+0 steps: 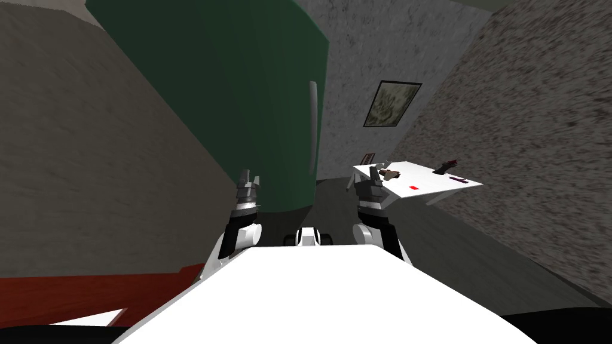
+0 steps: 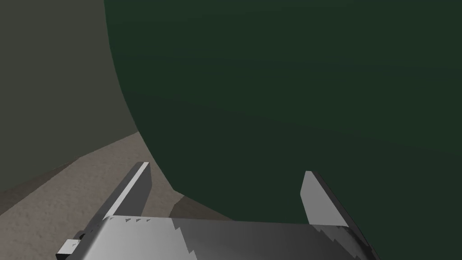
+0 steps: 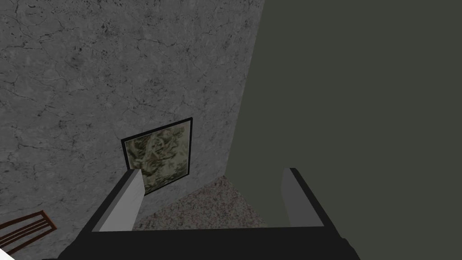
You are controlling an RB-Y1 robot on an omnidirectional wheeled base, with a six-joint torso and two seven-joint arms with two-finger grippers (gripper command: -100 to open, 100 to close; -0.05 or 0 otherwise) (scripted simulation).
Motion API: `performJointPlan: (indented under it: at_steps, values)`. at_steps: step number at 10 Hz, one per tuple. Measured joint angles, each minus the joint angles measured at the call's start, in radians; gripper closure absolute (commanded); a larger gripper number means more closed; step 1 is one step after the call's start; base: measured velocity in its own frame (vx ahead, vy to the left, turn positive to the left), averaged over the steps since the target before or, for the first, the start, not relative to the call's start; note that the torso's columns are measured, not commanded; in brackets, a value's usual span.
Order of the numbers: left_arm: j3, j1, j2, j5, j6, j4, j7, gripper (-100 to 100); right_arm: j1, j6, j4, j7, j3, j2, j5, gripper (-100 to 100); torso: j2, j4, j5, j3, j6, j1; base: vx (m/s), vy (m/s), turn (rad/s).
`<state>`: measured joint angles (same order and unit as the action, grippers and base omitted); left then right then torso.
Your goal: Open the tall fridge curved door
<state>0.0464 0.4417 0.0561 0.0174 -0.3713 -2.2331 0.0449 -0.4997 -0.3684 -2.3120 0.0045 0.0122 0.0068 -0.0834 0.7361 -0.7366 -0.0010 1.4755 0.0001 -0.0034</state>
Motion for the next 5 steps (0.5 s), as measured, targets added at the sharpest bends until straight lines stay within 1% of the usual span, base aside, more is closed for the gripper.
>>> performJointPlan:
  at_steps: [2,4,5]
  values:
    - [0.045,-0.042,0.041,-0.016,0.027,0.016,-0.004,-100,0.0,0.0,0.0,0.0,0.0,0.0,0.0,0,0.001,-0.001,0.0,0.001,0.0,0.001,0.05,-0.142,-0.077]
    - [0.102,-0.087,0.07,-0.037,0.055,0.037,-0.009,-100,0.0,0.0,0.0,0.0,0.0,0.0,0.0,0,0.001,-0.001,0.001,0.001,0.0,0.003,0.056,-0.137,-0.053]
    - [0.119,-0.102,0.076,-0.043,0.067,0.039,-0.011,-100,0.0,0.0,0.0,0.0,0.0,0.0,0.0,0,0.003,-0.002,0.001,0.0,0.0,0.005,0.036,-0.114,-0.069]
